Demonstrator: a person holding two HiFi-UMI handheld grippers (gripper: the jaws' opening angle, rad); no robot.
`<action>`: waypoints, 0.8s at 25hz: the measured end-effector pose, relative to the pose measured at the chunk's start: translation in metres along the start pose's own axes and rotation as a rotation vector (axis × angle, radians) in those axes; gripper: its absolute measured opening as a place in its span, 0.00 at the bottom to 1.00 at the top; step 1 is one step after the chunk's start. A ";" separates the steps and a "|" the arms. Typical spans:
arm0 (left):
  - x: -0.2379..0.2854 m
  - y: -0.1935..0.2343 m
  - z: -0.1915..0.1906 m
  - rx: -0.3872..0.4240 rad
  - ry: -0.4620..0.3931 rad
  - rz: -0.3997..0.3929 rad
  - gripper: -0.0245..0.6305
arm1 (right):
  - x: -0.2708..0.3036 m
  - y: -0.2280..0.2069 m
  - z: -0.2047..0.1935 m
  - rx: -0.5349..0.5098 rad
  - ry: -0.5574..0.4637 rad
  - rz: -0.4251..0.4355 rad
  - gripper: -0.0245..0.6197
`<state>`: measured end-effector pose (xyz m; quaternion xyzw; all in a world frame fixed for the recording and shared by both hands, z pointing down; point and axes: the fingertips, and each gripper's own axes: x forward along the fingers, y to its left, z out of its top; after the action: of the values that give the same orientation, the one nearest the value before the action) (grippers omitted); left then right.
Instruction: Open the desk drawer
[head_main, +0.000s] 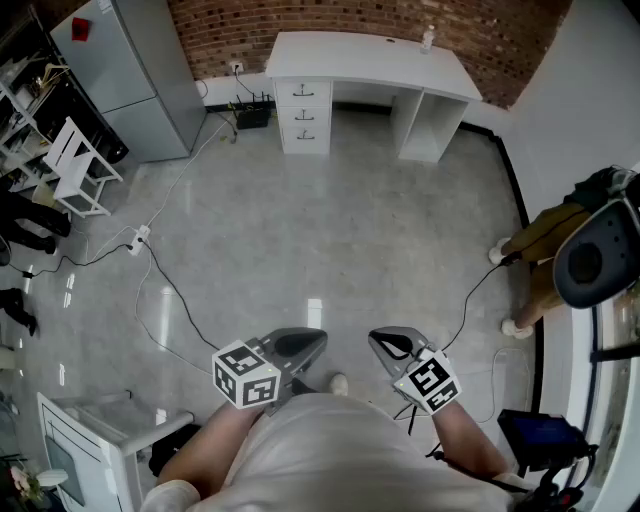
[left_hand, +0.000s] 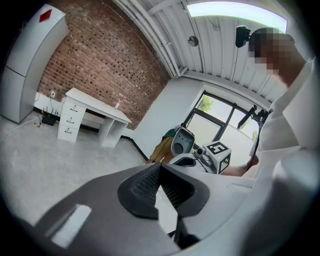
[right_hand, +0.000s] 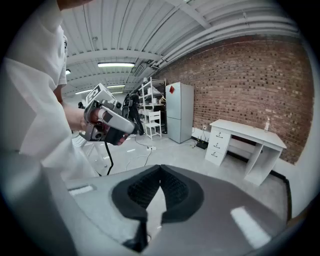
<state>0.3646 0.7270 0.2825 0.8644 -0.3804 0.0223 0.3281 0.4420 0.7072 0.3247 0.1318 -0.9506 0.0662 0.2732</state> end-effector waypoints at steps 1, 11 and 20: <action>0.000 -0.002 -0.003 0.003 -0.004 0.013 0.04 | -0.002 0.000 -0.003 -0.002 0.000 0.005 0.04; -0.015 0.035 0.011 -0.029 -0.035 0.104 0.05 | 0.033 -0.017 0.008 -0.028 0.018 0.067 0.04; -0.002 0.156 0.087 0.017 -0.016 0.061 0.04 | 0.138 -0.096 0.082 -0.028 0.018 0.047 0.05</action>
<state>0.2400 0.5999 0.3000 0.8553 -0.4090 0.0288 0.3169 0.3155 0.5691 0.3351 0.1049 -0.9518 0.0607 0.2818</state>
